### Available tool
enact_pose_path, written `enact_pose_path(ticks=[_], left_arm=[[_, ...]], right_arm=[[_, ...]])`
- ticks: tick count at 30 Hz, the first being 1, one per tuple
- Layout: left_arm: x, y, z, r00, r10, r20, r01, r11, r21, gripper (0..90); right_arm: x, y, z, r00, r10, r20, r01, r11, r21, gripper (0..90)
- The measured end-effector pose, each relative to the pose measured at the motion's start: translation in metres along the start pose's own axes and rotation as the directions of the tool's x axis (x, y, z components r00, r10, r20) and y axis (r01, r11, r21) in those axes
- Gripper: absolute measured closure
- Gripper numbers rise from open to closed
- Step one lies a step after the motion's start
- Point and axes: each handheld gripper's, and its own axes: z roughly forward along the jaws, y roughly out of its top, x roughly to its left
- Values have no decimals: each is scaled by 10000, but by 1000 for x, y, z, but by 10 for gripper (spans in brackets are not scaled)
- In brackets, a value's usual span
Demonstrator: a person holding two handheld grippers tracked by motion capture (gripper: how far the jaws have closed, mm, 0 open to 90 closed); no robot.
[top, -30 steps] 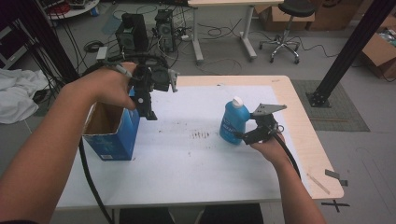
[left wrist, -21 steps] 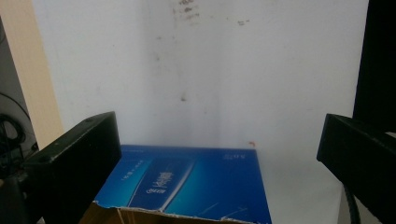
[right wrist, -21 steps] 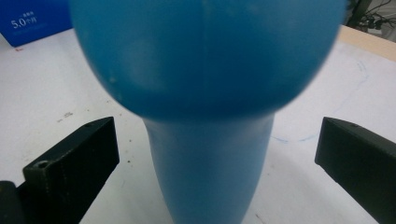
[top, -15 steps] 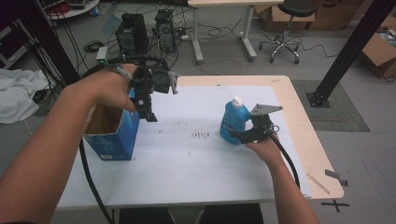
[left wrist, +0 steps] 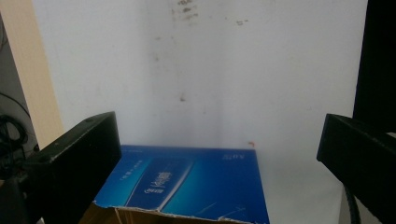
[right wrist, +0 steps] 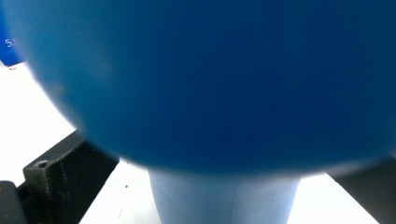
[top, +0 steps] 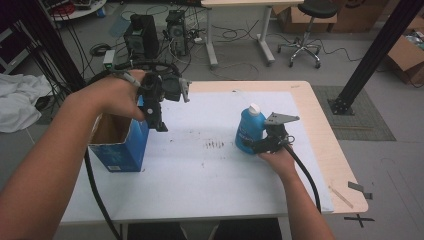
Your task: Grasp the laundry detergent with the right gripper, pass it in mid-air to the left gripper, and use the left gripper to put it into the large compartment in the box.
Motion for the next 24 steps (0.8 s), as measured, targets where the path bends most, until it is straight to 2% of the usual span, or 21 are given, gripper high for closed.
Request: enact_pose_path(ticks=[12, 24], left_arm=[[0, 0, 1, 10000, 13, -34, -14, 10000, -20, 1], [-1, -2, 1, 9999, -12, -111, 12, 10000, 25, 2]], right_arm=[[1, -5, 1, 9998, 33, 204, -25, 9992, -396, 24], [-1, -6, 3, 9992, 147, 367, -132, 9992, -389, 74]])
